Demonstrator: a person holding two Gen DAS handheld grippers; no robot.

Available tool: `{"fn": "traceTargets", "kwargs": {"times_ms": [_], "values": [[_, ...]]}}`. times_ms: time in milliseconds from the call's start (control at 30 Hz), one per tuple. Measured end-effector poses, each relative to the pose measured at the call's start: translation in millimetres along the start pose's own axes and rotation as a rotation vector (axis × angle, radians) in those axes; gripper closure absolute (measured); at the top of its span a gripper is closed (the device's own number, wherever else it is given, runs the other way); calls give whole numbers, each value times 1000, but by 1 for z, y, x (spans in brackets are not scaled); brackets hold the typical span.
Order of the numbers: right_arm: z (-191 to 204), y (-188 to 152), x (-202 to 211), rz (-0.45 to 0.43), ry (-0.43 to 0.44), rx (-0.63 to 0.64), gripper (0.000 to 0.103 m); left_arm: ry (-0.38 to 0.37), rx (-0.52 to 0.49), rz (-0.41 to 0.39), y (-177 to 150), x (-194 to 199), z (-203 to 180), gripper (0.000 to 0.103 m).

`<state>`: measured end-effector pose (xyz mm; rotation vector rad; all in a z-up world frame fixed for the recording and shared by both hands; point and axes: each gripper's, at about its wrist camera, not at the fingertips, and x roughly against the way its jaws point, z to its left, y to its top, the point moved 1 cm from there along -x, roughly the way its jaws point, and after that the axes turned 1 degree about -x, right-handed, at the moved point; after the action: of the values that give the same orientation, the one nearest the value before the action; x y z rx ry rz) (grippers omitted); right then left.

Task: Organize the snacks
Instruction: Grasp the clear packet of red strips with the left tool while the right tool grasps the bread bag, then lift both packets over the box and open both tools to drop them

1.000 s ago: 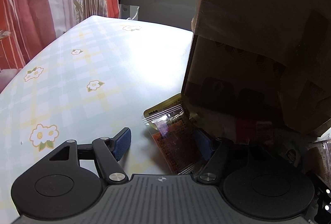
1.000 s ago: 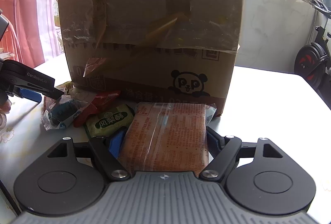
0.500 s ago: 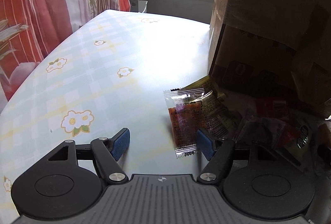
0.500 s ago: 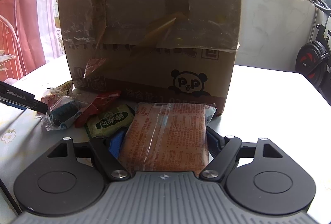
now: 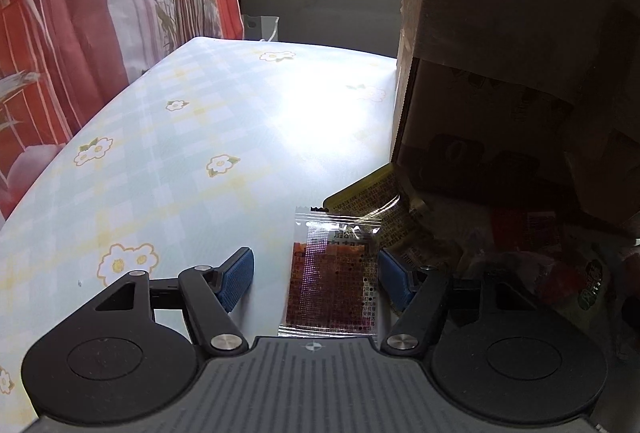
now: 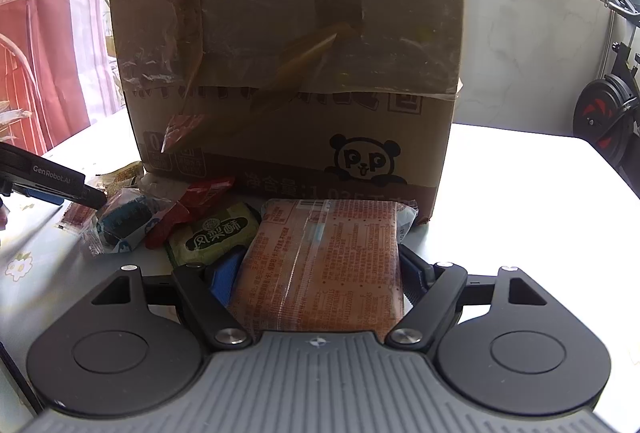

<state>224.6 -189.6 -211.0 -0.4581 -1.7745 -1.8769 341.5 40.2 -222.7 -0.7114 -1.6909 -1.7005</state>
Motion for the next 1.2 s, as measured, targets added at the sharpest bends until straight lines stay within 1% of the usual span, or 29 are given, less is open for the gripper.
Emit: {"fn": "traceTargets", "kwargs": {"times_ms": [33,67,133,200,267,300,367,400,667,700,800,833,900,1200], "values": [[0,0,0,0,0,0,24,-14,-15,-9,-1,2,0,50],[0,0,0,0,0,0,24,-27,-29,-15,-3,5,-1,57],[0,0,0,0,1,-1,24,-34,-47,-15,-8,10,-2,58],[0,0,0,1,1,-2,24,-43,-34,-11,-13,14,0,58],[0,0,0,1,1,-2,24,-62,-49,-12,-20,19,1,55],[0,0,0,1,1,-2,24,-75,-59,-12,-23,22,1,53],[0,0,0,1,1,-2,24,-77,-73,-7,-26,24,1,49],[0,0,0,1,1,-1,24,-76,-76,-4,-29,26,2,44],[0,0,0,1,2,-2,24,-57,-77,-34,-39,30,5,42],[0,0,0,1,2,-2,24,-59,-79,-40,-40,30,6,43],[0,0,0,1,2,-2,24,-78,-99,-54,-42,34,3,58],[0,0,0,1,2,-2,24,-81,-108,-56,-43,35,2,60],[0,0,0,1,2,-1,24,-88,-110,-60,-44,36,1,63],[1,0,0,2,-1,2,24,-115,-83,-61,-46,39,3,63]]}}
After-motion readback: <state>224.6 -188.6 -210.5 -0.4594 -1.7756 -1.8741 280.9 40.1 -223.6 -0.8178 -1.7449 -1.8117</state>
